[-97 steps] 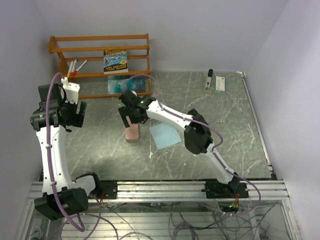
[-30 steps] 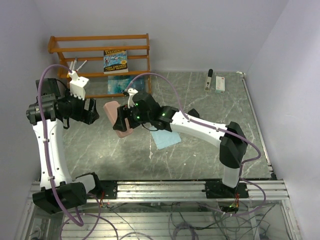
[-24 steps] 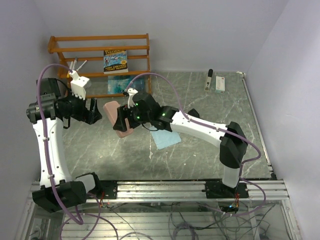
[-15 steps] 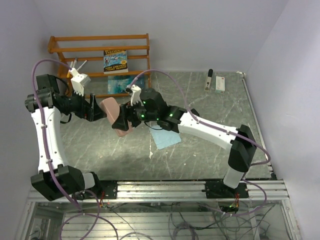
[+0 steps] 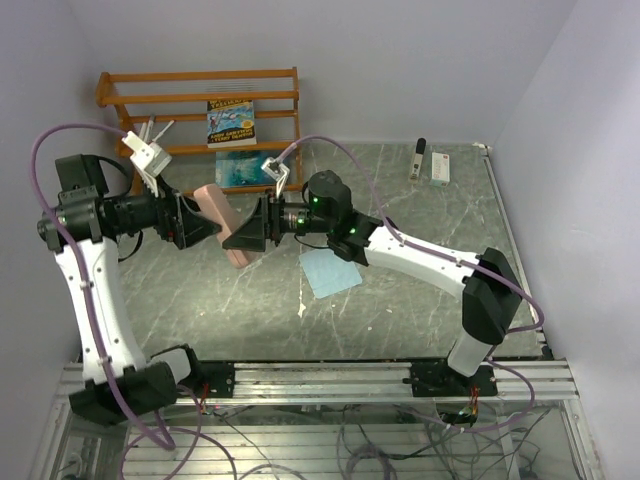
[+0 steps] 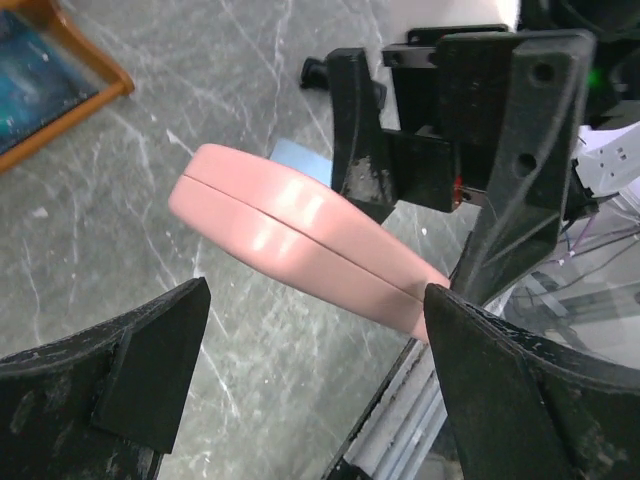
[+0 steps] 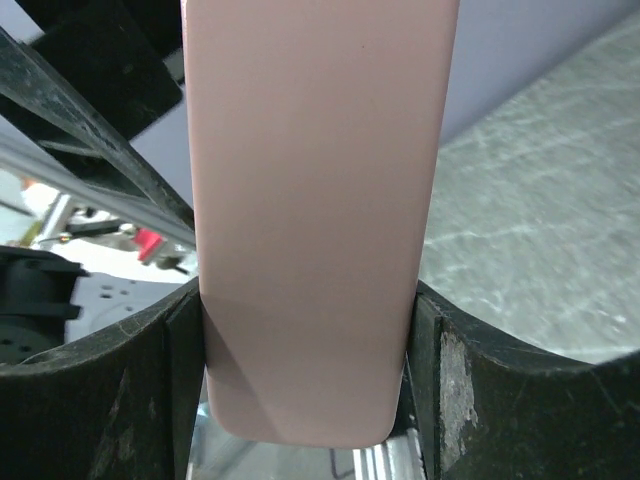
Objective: Organize the sunglasses
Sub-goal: Open the sunglasses case.
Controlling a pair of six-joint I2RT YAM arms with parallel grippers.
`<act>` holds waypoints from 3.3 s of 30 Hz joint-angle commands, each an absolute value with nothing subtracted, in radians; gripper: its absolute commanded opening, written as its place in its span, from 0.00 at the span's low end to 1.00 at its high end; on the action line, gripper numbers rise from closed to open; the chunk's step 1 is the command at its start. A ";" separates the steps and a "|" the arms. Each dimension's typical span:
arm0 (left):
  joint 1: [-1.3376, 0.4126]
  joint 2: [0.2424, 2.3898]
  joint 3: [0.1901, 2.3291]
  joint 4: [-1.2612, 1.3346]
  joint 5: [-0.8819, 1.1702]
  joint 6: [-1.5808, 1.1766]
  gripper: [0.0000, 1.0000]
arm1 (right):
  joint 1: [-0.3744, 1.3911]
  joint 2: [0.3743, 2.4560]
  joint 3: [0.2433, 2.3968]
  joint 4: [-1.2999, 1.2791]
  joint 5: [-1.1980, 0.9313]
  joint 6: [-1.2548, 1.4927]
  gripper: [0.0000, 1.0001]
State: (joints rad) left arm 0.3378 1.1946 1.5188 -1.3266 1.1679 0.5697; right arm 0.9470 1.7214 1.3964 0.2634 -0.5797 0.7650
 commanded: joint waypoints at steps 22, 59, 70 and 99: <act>0.349 1.059 1.344 -0.699 1.388 -0.009 0.99 | 0.925 1.870 1.321 1.331 -0.811 1.359 0.00; 0.348 0.891 1.269 -0.314 1.249 -0.432 0.63 | 0.961 2.010 1.486 1.369 -0.797 1.456 0.00; 0.349 0.924 1.288 -0.449 1.252 -0.334 0.07 | 0.973 1.987 1.546 0.976 -0.795 1.196 0.00; 0.348 0.998 1.504 -0.905 1.137 0.009 0.07 | 0.907 1.945 1.514 1.003 -0.860 1.239 0.11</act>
